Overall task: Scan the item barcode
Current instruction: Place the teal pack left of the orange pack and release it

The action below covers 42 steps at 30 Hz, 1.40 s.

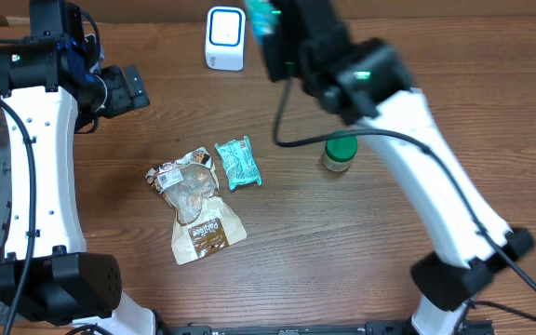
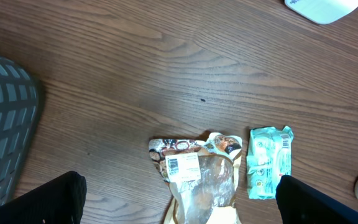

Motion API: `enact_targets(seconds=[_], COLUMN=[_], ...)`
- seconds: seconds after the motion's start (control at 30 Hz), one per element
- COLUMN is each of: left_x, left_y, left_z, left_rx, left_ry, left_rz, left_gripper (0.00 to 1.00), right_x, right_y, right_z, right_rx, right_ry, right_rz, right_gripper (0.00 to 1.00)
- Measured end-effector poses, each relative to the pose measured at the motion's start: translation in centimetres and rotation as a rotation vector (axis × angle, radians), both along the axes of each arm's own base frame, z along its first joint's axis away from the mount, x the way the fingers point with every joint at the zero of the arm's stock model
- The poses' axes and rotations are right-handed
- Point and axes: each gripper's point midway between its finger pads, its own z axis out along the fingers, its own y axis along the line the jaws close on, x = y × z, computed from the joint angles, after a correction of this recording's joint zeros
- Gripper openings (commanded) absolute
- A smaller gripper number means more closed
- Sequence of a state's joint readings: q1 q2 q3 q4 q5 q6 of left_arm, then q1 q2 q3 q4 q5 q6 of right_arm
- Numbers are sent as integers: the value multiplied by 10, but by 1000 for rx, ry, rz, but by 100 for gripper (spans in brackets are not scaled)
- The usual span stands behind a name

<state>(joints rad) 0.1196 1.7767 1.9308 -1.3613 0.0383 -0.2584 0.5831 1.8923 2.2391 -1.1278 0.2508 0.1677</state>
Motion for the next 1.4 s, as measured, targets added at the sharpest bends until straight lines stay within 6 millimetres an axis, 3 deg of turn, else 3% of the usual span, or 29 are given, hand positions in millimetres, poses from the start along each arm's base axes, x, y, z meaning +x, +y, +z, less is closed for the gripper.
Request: enact_targets(seconds=[0.13,0.17,0.33,0.5,0.73,0.97,1.13,1.4], left_x=[0,0,0,0,0,0,0,0], left_y=[0,0,0,0,0,0,0,0], left_z=[0,0,0,0,0,0,0,0], left_rx=[0,0,0,0,0,0,0,0], left_ry=[0,0,0,0,0,0,0,0], left_rz=[0,0,0,0,0,0,0,0], left_gripper=[100,100,100,99,100,100,100,100], right_x=[-22,-23,-32,-35,-40,-53,-63,-66], right_y=[-67,-73,-135,-180,-211,-216,-223,-245], right_z=[-14,-16,-50,-108,-203,-273,-295,-296], right_rx=[44,47,64,60,80,93,99,120], right_ry=[182,198,386,545,688,732,757,765], right_rz=[-180,-195,-363,-492,-577,-599,-626,-687], right_gripper=[4,4,4,4,4,5,13,28])
